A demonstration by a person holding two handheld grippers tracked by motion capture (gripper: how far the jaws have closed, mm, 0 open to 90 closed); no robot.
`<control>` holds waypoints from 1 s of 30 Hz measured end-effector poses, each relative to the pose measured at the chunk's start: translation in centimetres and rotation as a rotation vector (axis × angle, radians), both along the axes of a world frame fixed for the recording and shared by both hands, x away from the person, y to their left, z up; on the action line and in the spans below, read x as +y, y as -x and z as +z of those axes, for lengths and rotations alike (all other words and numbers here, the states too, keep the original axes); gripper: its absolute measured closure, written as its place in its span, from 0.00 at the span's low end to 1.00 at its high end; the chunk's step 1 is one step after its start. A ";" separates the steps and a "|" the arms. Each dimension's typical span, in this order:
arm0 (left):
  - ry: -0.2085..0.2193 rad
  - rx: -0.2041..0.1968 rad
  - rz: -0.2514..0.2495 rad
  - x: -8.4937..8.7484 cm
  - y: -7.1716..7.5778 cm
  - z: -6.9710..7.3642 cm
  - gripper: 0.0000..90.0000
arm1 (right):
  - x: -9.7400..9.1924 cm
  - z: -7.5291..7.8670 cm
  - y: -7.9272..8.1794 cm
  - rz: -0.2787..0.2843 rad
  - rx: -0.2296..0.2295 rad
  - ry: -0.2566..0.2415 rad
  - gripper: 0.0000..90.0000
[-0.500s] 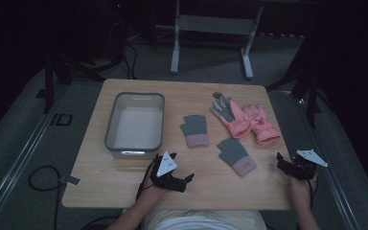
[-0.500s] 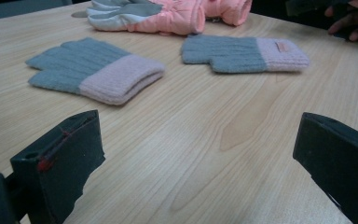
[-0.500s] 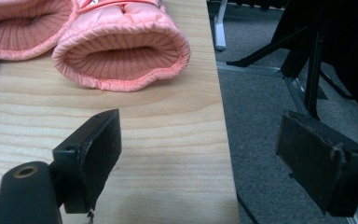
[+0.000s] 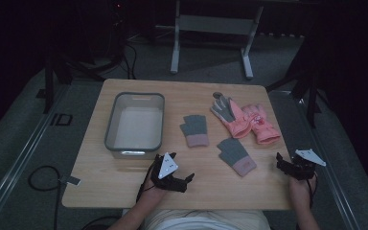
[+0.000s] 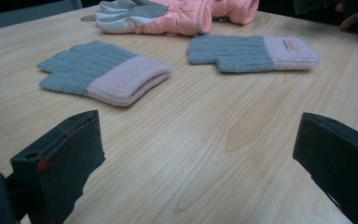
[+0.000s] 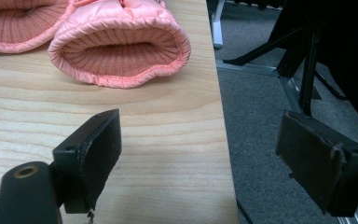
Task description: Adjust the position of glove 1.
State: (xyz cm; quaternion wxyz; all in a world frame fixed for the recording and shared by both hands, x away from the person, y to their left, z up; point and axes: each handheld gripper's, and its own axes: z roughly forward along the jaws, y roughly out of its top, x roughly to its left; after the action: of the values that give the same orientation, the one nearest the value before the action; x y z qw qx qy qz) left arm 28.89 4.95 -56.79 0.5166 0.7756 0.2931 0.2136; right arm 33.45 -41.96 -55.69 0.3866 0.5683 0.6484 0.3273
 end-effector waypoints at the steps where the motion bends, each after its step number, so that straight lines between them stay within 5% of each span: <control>1: 0.000 0.000 0.000 0.0 0.0 0.0 0.01 | 0.0 0.0 0.0 0.000 0.001 0.002 0.16; 28: -0.008 -0.010 -0.005 -0.1 0.1 0.0 0.01 | 0.7 0.1 -0.4 0.041 0.034 0.030 0.15; 30: -0.005 -0.011 -0.003 -0.1 0.1 0.0 0.01 | 0.7 0.5 -0.3 0.047 0.026 0.005 0.15</control>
State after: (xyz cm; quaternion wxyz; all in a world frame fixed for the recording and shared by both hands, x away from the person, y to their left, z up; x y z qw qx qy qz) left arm 28.78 4.90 -56.79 0.5164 0.7762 0.2885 0.2180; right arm 33.78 -41.25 -55.24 0.3718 0.5561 0.6673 0.3273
